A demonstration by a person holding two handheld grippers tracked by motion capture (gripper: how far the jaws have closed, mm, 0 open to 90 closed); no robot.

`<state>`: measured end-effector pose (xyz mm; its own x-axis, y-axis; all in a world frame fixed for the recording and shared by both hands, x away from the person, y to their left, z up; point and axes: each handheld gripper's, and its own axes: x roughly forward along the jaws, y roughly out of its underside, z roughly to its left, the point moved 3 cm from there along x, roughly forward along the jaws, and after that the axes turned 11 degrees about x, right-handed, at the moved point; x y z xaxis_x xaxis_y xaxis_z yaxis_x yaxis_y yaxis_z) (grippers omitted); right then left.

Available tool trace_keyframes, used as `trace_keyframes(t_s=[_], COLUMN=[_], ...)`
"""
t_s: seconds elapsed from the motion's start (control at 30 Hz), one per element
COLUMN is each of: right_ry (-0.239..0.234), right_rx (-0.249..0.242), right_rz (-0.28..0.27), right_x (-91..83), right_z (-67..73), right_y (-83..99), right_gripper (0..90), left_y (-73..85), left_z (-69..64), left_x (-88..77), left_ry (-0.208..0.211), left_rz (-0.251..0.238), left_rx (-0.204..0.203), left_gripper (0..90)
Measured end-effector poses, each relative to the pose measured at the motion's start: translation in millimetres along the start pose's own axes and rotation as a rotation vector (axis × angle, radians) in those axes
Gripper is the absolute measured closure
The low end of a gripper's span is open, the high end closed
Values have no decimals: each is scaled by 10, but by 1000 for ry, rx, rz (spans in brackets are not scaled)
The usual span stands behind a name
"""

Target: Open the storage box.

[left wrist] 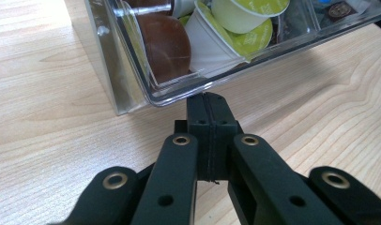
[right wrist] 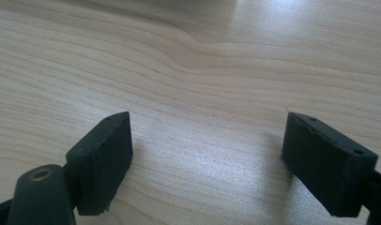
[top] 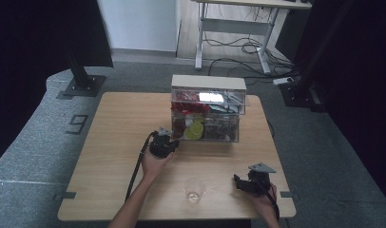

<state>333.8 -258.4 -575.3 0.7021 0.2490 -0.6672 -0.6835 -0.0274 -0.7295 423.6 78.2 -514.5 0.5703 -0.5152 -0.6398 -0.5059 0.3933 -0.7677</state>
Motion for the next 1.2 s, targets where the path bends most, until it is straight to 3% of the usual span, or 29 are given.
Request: trace_keyframes(t_s=[0.2, 0.4, 0.7, 1.2], right_ry=[0, 0, 0, 0], right_rx=[1, 0, 0, 0], right_rz=[0, 0, 0, 0], right_x=[0, 0, 0, 0], right_z=[0, 0, 0, 0], right_y=[0, 0, 0, 0], right_gripper=[168, 168, 168, 168], left_y=[0, -60, -101, -285], left_z=[-6, -35, -7, 1], left_x=[-2, -103, -150, -259], left_ry=[-4, -4, -7, -25], left_rz=[-2, -46, -46, -79], left_rx=[6, 22, 20, 30], left_gripper=[900, 900, 899, 900])
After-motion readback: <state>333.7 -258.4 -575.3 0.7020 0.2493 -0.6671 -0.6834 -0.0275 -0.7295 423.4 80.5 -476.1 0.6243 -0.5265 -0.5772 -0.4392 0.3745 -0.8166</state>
